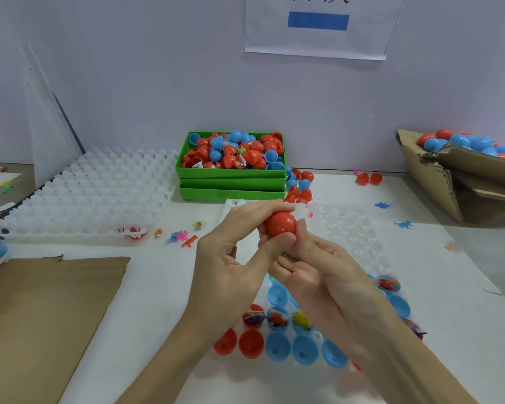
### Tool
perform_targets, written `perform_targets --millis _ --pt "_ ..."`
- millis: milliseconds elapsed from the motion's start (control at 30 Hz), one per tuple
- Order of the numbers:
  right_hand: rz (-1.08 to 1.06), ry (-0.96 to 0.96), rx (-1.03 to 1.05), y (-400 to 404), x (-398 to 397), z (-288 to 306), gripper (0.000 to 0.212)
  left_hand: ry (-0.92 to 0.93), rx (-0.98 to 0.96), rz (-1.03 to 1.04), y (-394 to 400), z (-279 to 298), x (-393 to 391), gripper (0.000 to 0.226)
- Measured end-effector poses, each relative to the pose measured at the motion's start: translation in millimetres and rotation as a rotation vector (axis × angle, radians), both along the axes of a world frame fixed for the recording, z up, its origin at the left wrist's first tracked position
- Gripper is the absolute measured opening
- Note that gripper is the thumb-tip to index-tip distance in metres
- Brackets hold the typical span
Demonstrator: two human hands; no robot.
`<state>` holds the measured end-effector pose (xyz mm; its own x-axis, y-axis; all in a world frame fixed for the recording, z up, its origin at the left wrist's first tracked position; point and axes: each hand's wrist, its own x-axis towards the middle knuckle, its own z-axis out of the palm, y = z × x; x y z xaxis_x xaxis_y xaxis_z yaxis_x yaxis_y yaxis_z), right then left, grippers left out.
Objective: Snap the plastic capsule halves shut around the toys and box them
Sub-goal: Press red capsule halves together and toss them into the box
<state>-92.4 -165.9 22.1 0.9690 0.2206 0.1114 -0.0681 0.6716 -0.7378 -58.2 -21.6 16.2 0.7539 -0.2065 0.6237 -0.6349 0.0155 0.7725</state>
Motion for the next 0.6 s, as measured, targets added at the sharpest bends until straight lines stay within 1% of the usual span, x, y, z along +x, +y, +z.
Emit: perform_targets --millis 33,67,133,200,267,333,433,600 --pt "-0.011 -0.016 -0.027 -1 0 1 0.04 0.009 0.026 -0.014 1 0 1 0.033" --pt "-0.058 -0.059 -0.109 -2 0 2 0.037 0.024 0.052 -0.035 2 0 2 0.033" --pt "-0.278 -0.208 -0.44 -3 1 2 0.029 0.086 0.063 -0.088 2 -1 4 0.033" --pt "-0.515 -0.352 -0.751 -3 2 -1 0.03 0.163 0.038 -0.082 1 -2 5 0.034" --pt "-0.678 -0.427 -0.96 -4 3 -6 0.033 0.223 0.011 -0.067 0 -3 7 0.028" --pt "-0.816 -0.483 -1.156 -7 6 -9 0.035 0.32 -0.018 -0.112 1 -4 9 0.023" --pt "-0.891 -0.534 -1.29 -15 10 -9 0.039 0.461 -0.066 -0.177 2 -5 11 0.024" --pt "-0.866 -0.638 -1.395 -18 12 -12 0.036 0.568 -0.16 -0.23 3 -8 14 0.023"
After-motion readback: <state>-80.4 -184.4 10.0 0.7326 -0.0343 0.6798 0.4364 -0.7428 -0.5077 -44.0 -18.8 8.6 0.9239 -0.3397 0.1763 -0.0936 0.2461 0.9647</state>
